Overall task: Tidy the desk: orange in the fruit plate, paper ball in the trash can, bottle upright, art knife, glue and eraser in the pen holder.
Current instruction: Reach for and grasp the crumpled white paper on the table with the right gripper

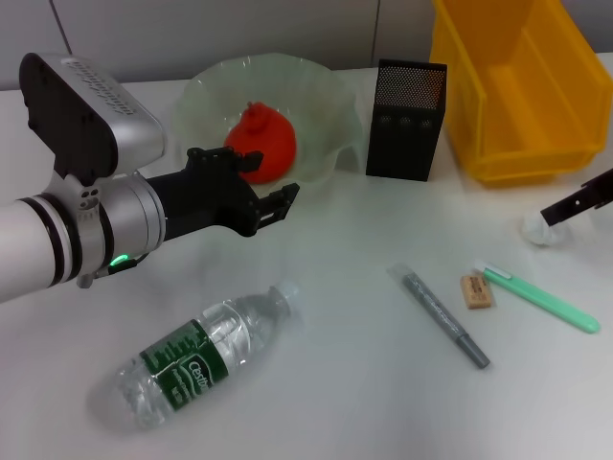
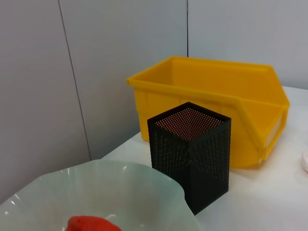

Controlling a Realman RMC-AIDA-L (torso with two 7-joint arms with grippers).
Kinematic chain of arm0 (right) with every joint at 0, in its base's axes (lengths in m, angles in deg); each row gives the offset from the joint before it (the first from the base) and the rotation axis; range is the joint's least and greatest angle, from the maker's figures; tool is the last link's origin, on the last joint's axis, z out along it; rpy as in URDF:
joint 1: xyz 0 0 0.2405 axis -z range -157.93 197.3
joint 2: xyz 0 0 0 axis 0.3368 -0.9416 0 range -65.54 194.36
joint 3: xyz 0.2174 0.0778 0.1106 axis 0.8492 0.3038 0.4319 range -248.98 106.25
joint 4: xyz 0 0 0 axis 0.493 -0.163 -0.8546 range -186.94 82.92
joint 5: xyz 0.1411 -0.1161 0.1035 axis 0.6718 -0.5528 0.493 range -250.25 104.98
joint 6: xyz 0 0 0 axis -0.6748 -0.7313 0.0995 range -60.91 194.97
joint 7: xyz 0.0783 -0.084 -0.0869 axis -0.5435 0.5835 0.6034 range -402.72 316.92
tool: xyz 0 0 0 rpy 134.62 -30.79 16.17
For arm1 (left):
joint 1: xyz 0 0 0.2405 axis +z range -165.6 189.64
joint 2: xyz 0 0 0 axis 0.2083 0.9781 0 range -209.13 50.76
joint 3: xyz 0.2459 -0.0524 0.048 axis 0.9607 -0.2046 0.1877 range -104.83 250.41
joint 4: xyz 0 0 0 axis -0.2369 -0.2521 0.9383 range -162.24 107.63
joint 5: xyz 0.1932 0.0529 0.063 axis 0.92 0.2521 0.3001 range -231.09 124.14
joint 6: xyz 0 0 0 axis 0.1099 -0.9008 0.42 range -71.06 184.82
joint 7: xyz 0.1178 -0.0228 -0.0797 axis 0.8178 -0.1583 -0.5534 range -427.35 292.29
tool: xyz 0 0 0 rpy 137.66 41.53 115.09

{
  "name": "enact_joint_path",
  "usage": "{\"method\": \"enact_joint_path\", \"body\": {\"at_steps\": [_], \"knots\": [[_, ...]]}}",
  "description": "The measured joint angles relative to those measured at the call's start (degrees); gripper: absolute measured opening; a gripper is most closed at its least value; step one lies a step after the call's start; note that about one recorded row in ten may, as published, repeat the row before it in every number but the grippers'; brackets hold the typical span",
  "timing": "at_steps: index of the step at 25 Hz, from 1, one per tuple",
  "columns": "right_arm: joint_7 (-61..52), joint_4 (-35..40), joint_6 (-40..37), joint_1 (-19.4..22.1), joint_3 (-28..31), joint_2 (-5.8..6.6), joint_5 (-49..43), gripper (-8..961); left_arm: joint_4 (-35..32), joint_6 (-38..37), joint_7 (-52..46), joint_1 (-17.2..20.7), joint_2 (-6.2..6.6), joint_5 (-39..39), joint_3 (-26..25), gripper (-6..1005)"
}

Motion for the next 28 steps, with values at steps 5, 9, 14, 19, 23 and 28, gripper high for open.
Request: {"method": "enact_joint_path", "body": {"at_steps": [5,9,14,19,23,28], "knots": [[0.1,-1.3,-1.6,-0.1,-1.2,0.0,-0.2,693,0.0,0.0,0.0,0.0,0.0,-0.5,0.0,584],[0.3,-2.4,-2.6,-0.4,-1.4,-0.06,-0.3,693,0.0,0.0,0.1,0.0,0.0,-0.6,0.0,584],[0.6,-3.4,-3.7,-0.7,-1.5,-0.06,-0.3,694,0.1,0.0,0.1,0.0,0.0,-0.6,0.1,585],[0.9,-3.5,-4.2,-1.0,-1.7,-0.43,-0.3,694,0.2,0.0,0.1,0.0,0.0,-0.6,0.2,585],[1.1,-4.7,-4.9,-1.5,-2.2,-0.53,-0.3,693,0.3,0.0,0.1,0.1,0.0,-0.6,0.2,585],[1.3,-5.6,-5.3,-1.8,-2.2,-0.63,-0.3,691,0.6,0.0,0.1,0.1,0.0,-0.6,0.2,585]]}}
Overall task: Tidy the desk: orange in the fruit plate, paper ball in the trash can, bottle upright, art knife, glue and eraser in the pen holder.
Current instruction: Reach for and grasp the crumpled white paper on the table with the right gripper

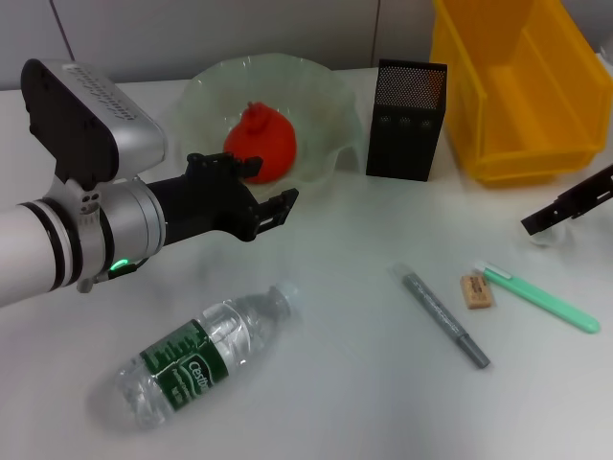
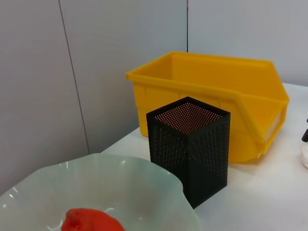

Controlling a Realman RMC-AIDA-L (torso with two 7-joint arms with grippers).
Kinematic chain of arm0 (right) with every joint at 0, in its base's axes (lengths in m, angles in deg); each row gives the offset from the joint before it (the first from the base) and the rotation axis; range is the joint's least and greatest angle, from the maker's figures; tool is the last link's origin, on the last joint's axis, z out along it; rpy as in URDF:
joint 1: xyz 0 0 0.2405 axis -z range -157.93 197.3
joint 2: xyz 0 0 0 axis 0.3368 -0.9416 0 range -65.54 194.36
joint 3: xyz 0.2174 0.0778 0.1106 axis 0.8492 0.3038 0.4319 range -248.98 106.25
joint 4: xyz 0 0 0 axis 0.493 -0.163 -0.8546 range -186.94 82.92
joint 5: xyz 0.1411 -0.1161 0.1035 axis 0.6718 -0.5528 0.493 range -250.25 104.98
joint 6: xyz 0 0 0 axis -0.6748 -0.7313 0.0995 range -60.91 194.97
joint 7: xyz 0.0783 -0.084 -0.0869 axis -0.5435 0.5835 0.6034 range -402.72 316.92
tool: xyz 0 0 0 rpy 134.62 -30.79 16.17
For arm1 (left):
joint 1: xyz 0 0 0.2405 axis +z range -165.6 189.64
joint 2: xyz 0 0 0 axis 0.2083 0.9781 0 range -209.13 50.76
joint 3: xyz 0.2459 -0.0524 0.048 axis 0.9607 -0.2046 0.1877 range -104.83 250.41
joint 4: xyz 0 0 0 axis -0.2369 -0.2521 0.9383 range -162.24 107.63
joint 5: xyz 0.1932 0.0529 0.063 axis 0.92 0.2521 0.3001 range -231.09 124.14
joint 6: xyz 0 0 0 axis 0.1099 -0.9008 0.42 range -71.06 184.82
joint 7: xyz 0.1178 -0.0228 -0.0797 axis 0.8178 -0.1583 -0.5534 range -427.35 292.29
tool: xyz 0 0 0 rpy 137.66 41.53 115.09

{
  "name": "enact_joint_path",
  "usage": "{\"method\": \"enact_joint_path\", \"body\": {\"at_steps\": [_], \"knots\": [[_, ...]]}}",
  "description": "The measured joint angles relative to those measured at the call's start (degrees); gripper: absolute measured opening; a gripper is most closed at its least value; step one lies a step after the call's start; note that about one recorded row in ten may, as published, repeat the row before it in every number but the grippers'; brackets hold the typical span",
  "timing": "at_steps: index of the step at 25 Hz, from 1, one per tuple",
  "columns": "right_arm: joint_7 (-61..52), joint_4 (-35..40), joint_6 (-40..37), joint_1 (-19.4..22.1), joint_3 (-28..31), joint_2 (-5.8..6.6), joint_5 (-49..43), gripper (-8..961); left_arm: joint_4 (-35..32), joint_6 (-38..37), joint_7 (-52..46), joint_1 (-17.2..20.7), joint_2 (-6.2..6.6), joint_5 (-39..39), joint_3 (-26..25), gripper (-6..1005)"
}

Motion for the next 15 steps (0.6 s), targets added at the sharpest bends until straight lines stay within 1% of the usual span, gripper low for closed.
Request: {"method": "enact_joint_path", "body": {"at_steps": [15], "knots": [[0.0,-0.1,-0.2,0.0,-0.7,-0.48,-0.4,687,0.1,0.0,0.0,0.0,0.0,0.0,0.0,585]]}}
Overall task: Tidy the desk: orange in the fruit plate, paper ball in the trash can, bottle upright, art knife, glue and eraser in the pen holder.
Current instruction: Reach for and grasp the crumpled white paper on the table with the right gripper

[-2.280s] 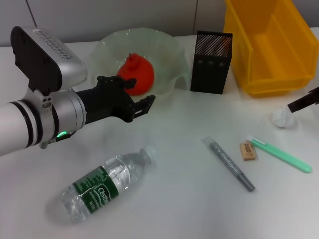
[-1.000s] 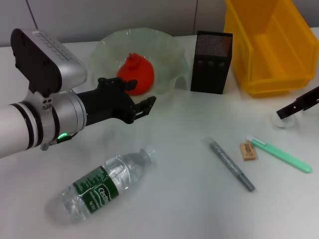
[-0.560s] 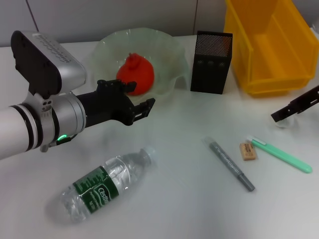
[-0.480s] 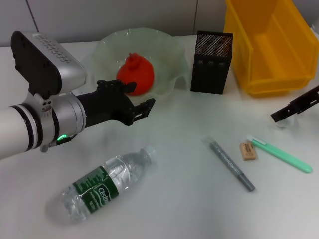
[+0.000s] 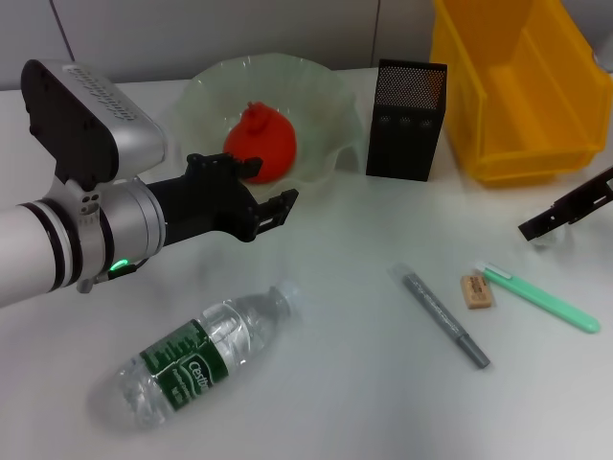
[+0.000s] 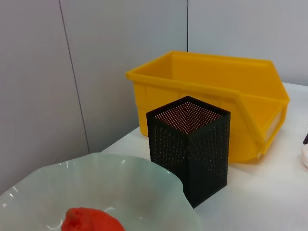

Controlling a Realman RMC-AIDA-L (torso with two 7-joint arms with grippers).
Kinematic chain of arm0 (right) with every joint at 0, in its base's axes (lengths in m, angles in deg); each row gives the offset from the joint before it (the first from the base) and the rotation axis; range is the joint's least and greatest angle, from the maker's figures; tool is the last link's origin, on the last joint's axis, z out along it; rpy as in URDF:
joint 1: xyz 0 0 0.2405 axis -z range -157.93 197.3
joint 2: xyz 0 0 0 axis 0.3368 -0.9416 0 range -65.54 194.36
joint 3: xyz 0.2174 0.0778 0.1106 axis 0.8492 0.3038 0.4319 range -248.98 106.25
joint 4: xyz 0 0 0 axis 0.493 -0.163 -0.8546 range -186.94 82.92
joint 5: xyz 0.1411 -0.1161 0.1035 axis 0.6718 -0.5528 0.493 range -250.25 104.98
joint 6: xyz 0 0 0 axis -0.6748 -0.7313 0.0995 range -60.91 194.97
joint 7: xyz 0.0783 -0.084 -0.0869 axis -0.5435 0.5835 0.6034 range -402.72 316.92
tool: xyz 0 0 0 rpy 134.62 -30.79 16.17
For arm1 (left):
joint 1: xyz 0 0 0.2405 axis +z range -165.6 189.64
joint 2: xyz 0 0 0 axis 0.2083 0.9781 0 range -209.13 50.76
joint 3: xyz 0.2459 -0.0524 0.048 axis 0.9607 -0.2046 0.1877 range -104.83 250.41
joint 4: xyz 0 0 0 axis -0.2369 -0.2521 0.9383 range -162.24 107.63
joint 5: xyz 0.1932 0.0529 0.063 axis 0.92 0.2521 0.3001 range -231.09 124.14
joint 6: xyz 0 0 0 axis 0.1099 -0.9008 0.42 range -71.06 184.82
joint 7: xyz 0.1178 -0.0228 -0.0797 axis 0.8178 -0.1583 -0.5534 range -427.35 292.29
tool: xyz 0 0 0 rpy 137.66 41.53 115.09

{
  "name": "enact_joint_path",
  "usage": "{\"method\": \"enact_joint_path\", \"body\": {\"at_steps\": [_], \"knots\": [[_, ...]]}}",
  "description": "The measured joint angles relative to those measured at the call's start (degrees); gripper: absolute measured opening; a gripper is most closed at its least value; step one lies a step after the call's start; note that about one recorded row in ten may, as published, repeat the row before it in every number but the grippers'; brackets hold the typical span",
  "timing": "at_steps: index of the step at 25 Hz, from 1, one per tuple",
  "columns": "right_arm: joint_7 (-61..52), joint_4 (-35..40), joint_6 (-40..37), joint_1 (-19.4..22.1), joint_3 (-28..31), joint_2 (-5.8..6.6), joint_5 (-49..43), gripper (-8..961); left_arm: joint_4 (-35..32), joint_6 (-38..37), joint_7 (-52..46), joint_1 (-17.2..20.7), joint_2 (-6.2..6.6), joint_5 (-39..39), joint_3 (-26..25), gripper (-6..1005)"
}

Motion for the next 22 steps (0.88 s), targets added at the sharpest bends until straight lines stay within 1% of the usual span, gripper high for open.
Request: {"method": "enact_joint_path", "body": {"at_steps": [11,16,20,22], "knots": [[-0.5,0.0,-0.5,0.2,-0.1,0.01,-0.1,684,0.0,0.0,0.0,0.0,0.0,0.0,0.0,585],[-0.7,0.0,-0.9,0.4,-0.1,0.03,-0.2,515,0.0,0.0,0.0,0.0,0.0,0.0,0.0,585],[-0.7,0.0,-1.1,0.6,-0.1,0.02,-0.3,351,0.0,0.0,0.0,0.0,0.0,0.0,0.0,585],[-0.7,0.0,-1.1,0.6,-0.1,-0.01,-0.4,340,0.0,0.0,0.0,0.0,0.0,0.0,0.0,585]]}}
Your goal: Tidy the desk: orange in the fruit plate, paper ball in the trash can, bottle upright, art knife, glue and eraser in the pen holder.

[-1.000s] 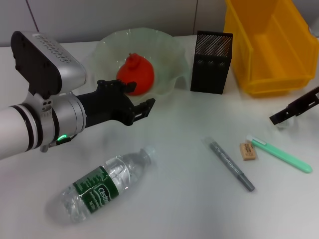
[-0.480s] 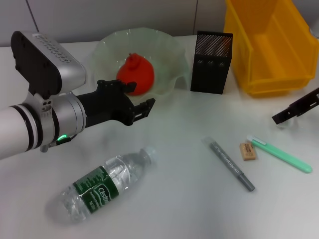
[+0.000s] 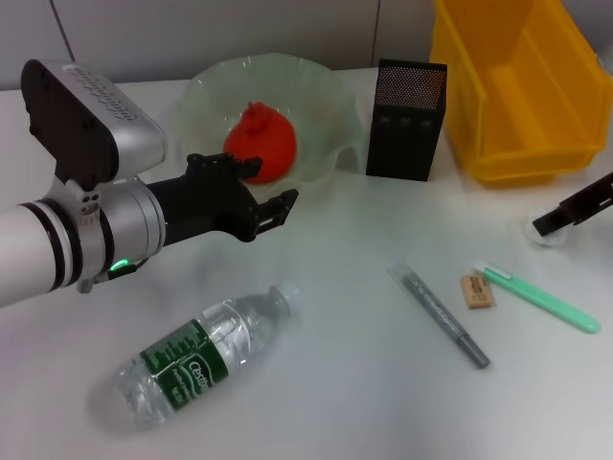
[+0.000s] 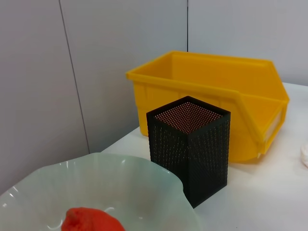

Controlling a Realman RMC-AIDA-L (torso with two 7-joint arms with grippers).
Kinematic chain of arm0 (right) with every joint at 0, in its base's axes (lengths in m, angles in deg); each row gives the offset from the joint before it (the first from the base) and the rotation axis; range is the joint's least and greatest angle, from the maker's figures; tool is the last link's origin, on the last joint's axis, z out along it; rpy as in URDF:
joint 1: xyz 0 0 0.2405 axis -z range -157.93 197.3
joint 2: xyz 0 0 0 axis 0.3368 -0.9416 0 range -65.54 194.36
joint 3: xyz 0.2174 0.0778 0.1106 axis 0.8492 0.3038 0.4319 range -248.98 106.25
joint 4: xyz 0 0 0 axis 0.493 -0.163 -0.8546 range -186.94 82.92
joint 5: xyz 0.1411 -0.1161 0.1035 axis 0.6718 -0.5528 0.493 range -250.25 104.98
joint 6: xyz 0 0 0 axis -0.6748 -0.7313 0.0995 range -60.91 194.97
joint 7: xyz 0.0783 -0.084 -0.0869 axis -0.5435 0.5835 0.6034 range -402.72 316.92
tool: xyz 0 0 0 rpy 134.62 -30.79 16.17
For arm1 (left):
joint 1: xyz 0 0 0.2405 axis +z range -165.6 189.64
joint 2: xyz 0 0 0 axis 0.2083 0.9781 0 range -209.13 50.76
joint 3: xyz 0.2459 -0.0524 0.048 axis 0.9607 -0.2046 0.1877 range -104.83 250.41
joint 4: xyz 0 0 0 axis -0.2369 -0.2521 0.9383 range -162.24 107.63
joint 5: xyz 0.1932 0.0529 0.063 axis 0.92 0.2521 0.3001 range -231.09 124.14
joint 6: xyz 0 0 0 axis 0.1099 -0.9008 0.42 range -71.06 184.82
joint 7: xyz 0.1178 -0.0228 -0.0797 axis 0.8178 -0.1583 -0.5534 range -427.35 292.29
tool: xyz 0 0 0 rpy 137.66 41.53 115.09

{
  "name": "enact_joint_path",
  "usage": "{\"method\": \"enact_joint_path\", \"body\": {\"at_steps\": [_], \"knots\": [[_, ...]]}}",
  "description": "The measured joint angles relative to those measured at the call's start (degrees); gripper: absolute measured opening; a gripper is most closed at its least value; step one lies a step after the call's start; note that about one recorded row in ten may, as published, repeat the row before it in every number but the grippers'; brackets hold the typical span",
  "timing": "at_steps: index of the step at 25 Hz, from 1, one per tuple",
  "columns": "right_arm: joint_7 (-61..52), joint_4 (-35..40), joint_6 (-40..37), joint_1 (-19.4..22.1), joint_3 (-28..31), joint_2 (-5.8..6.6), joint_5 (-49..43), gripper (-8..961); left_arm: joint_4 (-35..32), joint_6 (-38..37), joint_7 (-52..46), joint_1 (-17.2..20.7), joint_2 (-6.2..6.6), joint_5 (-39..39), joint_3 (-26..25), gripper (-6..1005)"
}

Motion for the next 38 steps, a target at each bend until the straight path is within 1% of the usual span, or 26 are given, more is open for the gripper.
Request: {"method": "enact_joint_path", "body": {"at_steps": [4,7,8,15,16,17,18,19,22,25,26,27,28,30,31,34,37,38], "knots": [[0.0,0.2,-0.1,0.1,0.0,-0.2,-0.3,318,0.1,0.0,0.0,0.0,0.0,0.0,0.0,585],[0.0,1.0,0.1,0.2,0.0,-0.72,-0.3,312,0.1,0.0,0.0,0.0,0.03,0.0,0.0,585],[0.1,1.7,0.3,0.3,0.0,-1.09,-0.3,312,0.1,0.0,0.0,0.0,0.06,0.0,0.0,584],[-0.3,3.0,1.1,0.4,0.0,-1.83,-0.1,308,0.1,0.0,0.0,0.3,0.09,0.0,0.0,584],[-0.6,3.9,1.6,0.6,0.0,-2.22,0.0,308,0.1,0.0,0.0,0.3,0.09,0.0,0.0,585],[-0.6,3.9,1.6,0.6,0.0,-2.22,0.0,307,0.1,0.0,0.0,0.4,0.09,0.0,0.0,585],[-0.7,5.8,2.8,1.0,0.1,-2.89,0.1,307,0.1,0.0,0.0,0.5,0.09,0.0,-0.1,585],[-0.7,5.8,2.8,1.0,0.1,-2.89,0.1,307,0.1,0.0,0.0,0.5,0.09,0.0,-0.1,585],[-1.0,11.4,5.9,2.3,0.4,-4.73,0.1,306,0.1,0.0,0.0,0.6,0.09,0.0,-0.1,585],[-1.7,20.3,9.3,4.4,0.6,-7.12,0.1,306,0.0,0.0,0.0,0.7,0.09,0.0,-0.1,584],[-2.5,25.6,11.4,5.4,0.8,-8.13,0.2,306,0.0,0.0,0.0,0.7,0.09,0.0,-0.1,584],[-2.5,25.6,11.4,5.4,0.8,-8.13,0.2,306,0.0,0.0,0.0,0.7,0.09,0.0,-0.1,584],[-3.0,28.1,12.2,5.8,0.8,-8.42,0.2,306,0.0,0.0,0.0,0.7,0.09,0.0,-0.1,584],[-3.7,31.5,13.4,6.2,1.0,-8.62,0.3,306,0.0,0.0,0.0,0.7,0.09,0.0,-0.2,584],[-4.1,33.6,13.6,6.2,2.0,-8.52,0.4,306,0.0,0.0,0.0,0.6,0.09,0.0,-0.1,585],[-4.3,34.8,13.6,5.8,3.8,-8.26,0.6,307,-0.1,0.0,0.0,0.6,0.08,0.0,-0.1,585],[-4.4,35.6,13.4,5.1,6.0,-7.29,1.3,307,-0.1,0.0,0.0,0.7,0.09,0.0,-0.1,585],[-4.4,35.7,13.1,4.5,6.9,-6.21,1.6,307,-0.1,0.0,0.0,0.7,0.09,0.0,-0.1,585]]}}
